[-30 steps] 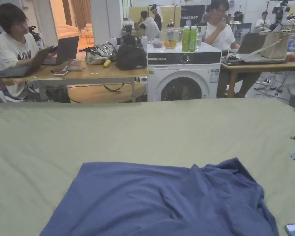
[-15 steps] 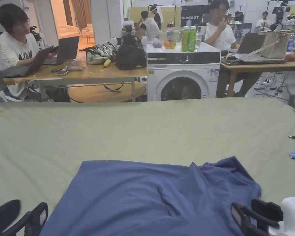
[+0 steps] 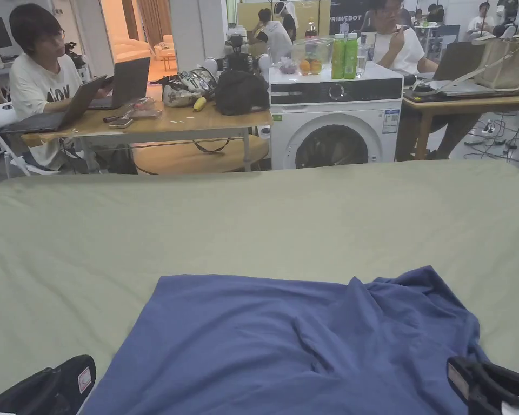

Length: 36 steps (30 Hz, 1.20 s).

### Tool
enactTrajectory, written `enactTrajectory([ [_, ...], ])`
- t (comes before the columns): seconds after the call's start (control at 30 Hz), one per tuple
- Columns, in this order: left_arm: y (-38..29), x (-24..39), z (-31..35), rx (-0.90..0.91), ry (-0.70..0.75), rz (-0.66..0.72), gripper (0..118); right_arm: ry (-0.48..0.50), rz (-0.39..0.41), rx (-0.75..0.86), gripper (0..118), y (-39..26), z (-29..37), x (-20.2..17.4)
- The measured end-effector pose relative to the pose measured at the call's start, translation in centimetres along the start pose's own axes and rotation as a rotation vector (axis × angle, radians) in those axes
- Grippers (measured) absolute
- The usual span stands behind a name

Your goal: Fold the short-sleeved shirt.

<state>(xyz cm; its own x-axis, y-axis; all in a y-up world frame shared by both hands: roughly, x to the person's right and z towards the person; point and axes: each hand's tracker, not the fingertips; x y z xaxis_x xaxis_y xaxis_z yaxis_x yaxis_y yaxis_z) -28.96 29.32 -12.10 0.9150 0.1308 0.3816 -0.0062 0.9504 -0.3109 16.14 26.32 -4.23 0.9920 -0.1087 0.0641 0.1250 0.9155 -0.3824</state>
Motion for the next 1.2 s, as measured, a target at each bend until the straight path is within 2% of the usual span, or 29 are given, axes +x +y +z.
enactTrajectory([
  [0.17, 0.2, -0.7, -1.4, -0.026, -0.012, 0.007, 0, -0.003, 0.018, -0.021, 0, -0.4, 0.1, 0.4],
  [0.27, 1.1, -1.7, -5.1, -0.098, -0.044, 0.04, 0, 0.004, 0.02, -0.041, 0, -0.5, -0.1, 0.6],
  [0.3, 1.6, -2.1, -7.0, -0.137, -0.053, 0.058, 10, 0.008, 0.017, -0.047, 0, -0.5, -0.4, 0.7],
  [0.37, 2.5, -3.4, -11.8, -0.192, -0.083, 0.101, 39, 0.024, 0.01, -0.062, 0, -0.7, -0.9, 1.0],
  [0.4, 3.1, -4.1, -14.8, -0.217, -0.094, 0.108, 47, 0.029, 0.004, -0.073, 0, -0.7, -1.4, 1.1],
  [0.5, 4.8, -6.0, -24.6, -0.318, -0.06, 0.091, 62, 0.066, -0.026, -0.122, 0, -0.9, -2.7, 1.6],
  [0.6, 5.7, -7.2, -33.6, -0.395, 0.028, -0.017, 72, 0.058, -0.04, -0.154, 0, -1.5, -3.4, 2.4],
  [0.67, 5.8, -8.4, -38.5, -0.466, 0.06, 0.008, 74, 0.042, -0.041, -0.179, 0, -1.9, -3.3, 3.0],
  [0.77, 4.9, -9.9, -43.4, -0.545, 0.1, 0.113, 73, 0.005, -0.043, -0.234, 0, -2.7, -3.4, 4.4],
  [0.8, 4.5, -10.0, -44.5, -0.551, 0.113, 0.113, 67, -0.02, -0.04, -0.25, 0, -2.9, -3.6, 5.0],
  [0.87, 3.7, -10.1, -46.0, -0.583, 0.118, 0.097, 62, -0.05, -0.053, -0.271, 0, -3.2, -4.0, 5.9],
  [0.93, 2.7, -10.0, -47.2, -0.641, 0.126, 0.072, 30, -0.068, -0.077, -0.282, 0, -3.0, -4.4, 6.9],
  [0.97, 2.3, -9.7, -47.3, -0.645, 0.132, 0.068, 25, -0.07, -0.091, -0.281, 0, -2.8, -4.4, 7.3],
  [1.03, 2.5, -8.8, -46.2, -0.6, 0.132, 0.05, 2, -0.066, -0.116, -0.279, 0, -2.1, -4.8, 8.0],
  [1.1, 1.9, -7.8, -46.6, -0.632, 0.091, 0.019, 1, -0.066, -0.118, -0.271, 0, -0.9, -5.7, 8.9],
  [1.13, 1.9, -7.6, -46.6, -0.629, 0.13, -0.043, 0, -0.071, -0.113, -0.262, 0, -0.2, -6.4, 9.3],
  [1.2, 1.9, -7.7, -47.2, -0.636, 0.131, -0.039, 0, -0.096, -0.103, -0.231, 3, 2.0, -8.4, 10.2],
])
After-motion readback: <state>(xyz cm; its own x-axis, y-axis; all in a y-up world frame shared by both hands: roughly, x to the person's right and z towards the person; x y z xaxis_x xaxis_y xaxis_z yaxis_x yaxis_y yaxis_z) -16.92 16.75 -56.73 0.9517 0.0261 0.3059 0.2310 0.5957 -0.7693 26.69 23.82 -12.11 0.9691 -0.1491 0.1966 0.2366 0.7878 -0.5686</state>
